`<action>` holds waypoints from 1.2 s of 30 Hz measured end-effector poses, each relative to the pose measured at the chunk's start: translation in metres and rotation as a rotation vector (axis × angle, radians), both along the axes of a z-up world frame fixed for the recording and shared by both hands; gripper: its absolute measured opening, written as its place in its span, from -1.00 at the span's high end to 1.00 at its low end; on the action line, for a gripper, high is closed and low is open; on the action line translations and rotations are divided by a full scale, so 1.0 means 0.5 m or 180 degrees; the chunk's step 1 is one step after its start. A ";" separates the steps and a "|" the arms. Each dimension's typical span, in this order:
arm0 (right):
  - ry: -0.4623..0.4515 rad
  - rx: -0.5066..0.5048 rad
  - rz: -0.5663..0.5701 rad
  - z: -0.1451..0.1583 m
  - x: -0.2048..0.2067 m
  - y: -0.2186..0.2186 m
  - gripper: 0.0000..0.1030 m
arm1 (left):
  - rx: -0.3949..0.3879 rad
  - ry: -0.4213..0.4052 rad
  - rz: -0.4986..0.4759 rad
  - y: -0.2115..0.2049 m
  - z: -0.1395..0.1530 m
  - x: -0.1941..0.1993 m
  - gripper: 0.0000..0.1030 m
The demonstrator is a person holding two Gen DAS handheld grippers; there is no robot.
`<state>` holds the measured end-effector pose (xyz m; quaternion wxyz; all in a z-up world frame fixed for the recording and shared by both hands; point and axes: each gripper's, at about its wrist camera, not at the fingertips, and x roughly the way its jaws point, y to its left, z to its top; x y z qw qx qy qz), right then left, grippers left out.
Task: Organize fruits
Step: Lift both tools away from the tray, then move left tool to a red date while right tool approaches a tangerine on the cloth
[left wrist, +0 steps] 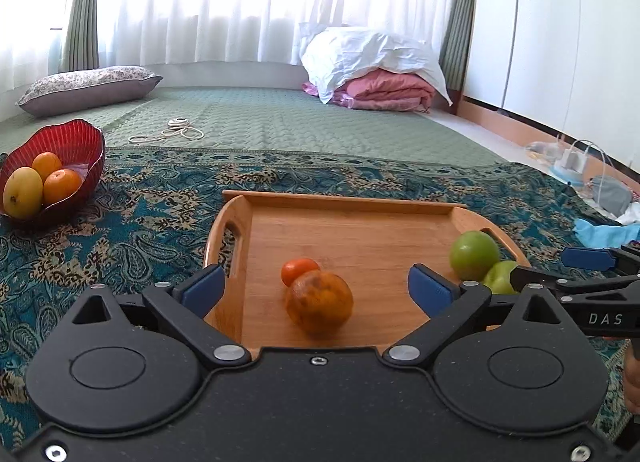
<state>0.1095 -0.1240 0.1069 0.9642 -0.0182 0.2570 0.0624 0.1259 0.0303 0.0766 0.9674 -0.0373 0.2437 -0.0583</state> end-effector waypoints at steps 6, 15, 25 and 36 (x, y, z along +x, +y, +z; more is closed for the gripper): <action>-0.0100 -0.0091 -0.0036 -0.011 -0.040 0.006 -0.87 | -0.0007 -0.0042 -0.0102 -0.003 -0.010 -0.037 -0.99; -0.0189 -0.0141 -0.0070 -0.038 -0.089 0.004 -0.91 | -0.0020 -0.0011 -0.0089 0.003 -0.044 -0.080 -0.99; -0.0444 -0.0294 -0.0191 -0.074 -0.160 0.003 -0.97 | -0.0009 -0.0025 -0.0095 0.000 -0.085 -0.127 -0.99; -0.0305 -0.0444 -0.0278 -0.120 -0.169 0.014 -0.96 | 0.0149 0.0216 -0.0090 -0.007 -0.134 -0.138 -0.99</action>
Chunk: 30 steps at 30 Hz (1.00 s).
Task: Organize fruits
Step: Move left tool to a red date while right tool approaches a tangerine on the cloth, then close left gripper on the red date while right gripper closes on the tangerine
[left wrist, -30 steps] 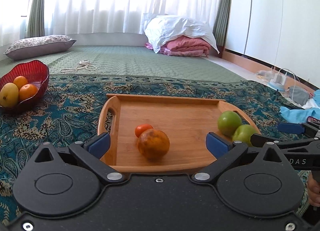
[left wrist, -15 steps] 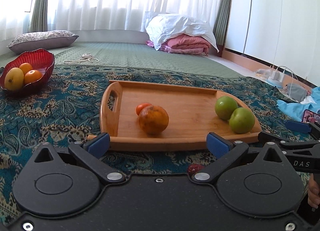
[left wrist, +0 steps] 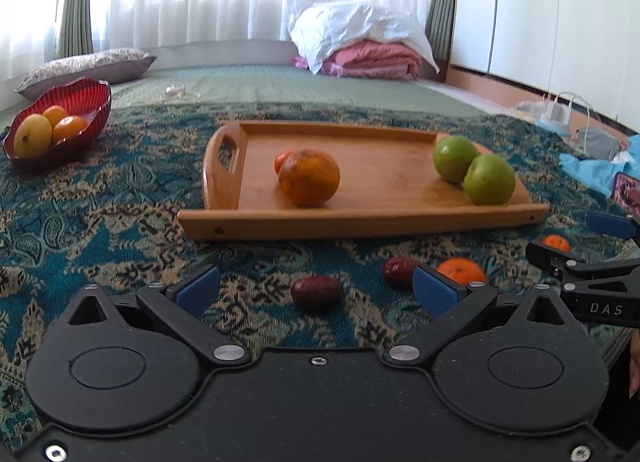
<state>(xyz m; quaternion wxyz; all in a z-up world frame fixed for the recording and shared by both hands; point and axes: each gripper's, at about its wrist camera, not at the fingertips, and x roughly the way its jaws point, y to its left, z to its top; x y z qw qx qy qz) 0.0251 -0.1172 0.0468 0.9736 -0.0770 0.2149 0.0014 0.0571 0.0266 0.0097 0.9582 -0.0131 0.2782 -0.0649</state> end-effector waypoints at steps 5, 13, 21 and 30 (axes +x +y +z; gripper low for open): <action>0.0088 0.0058 -0.0058 -0.014 0.002 -0.001 -0.86 | 0.0038 0.0087 0.0085 0.002 -0.016 0.004 -0.81; 0.0199 0.0155 -0.0182 -0.026 0.012 -0.009 -0.64 | 0.0026 0.0144 0.0161 0.000 -0.025 0.012 -0.56; 0.0302 0.0193 -0.0234 -0.031 0.022 -0.014 -0.37 | -0.0122 0.0171 0.0199 0.004 -0.022 0.017 0.02; 0.0321 0.0192 -0.0267 -0.030 0.027 -0.014 -0.01 | -0.0268 0.0166 0.0232 -0.001 -0.026 0.014 0.44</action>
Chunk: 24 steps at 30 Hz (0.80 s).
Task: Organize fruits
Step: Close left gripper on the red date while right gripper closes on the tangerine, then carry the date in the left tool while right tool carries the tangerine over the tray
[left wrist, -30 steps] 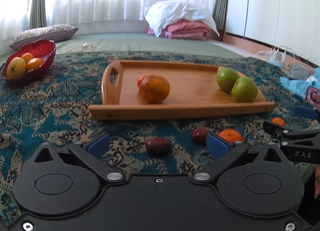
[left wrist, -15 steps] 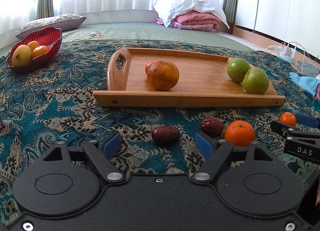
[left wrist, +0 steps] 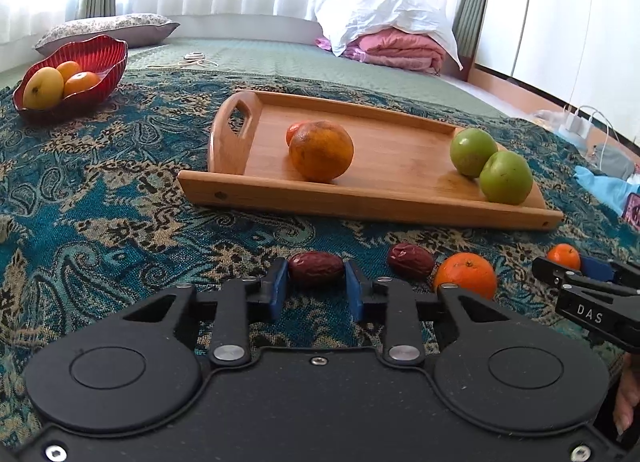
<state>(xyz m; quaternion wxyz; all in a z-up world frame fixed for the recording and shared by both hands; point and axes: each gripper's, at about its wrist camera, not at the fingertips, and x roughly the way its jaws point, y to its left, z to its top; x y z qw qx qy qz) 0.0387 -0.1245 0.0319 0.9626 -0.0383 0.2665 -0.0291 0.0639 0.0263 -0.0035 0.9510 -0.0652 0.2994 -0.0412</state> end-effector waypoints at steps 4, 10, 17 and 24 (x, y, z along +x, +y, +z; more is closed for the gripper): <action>-0.0025 -0.0050 -0.0054 0.004 0.000 -0.001 0.23 | -0.0013 -0.0015 0.0001 0.001 0.006 0.000 0.44; -0.0032 -0.0031 -0.0046 0.010 0.001 -0.004 0.24 | 0.0009 -0.0082 -0.0013 -0.004 0.018 -0.002 0.44; -0.0176 0.0020 0.0032 0.042 0.006 -0.001 0.26 | 0.0171 -0.0178 0.0053 -0.011 0.048 0.012 0.44; -0.0354 0.0138 0.0099 0.108 0.050 -0.007 0.28 | 0.0150 -0.0300 0.0078 0.005 0.112 0.068 0.45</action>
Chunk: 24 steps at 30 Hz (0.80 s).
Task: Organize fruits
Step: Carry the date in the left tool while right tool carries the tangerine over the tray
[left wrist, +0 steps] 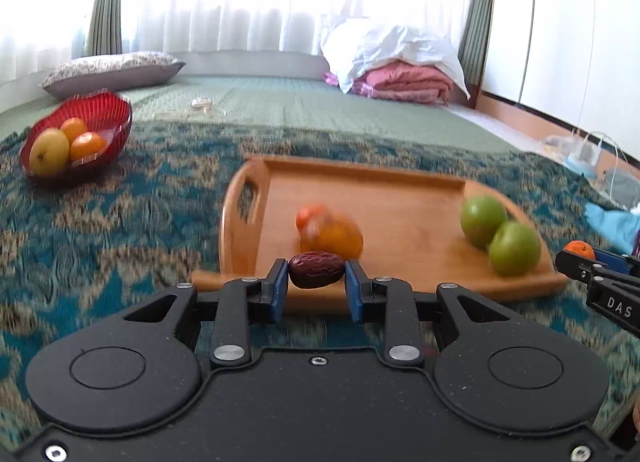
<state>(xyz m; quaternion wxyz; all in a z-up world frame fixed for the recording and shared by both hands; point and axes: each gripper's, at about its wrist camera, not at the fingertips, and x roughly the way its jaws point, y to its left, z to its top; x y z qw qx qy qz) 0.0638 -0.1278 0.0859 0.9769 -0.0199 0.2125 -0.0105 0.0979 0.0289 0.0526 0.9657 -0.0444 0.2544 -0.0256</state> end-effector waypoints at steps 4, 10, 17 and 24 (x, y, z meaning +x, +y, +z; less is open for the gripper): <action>0.0103 0.0217 -0.0048 0.049 0.066 -0.017 0.29 | -0.0018 -0.0013 -0.0108 0.010 0.047 0.067 0.45; 0.0487 0.0313 0.0101 0.109 0.205 -0.035 0.29 | -0.0162 0.0203 -0.0184 0.027 0.096 0.198 0.45; 0.1127 0.0495 0.0274 0.096 0.366 -0.039 0.29 | -0.0289 0.0730 -0.0140 0.049 0.065 0.356 0.45; 0.1360 0.0341 0.0200 0.036 0.438 -0.014 0.29 | -0.0291 0.0999 -0.0029 0.057 0.008 0.432 0.45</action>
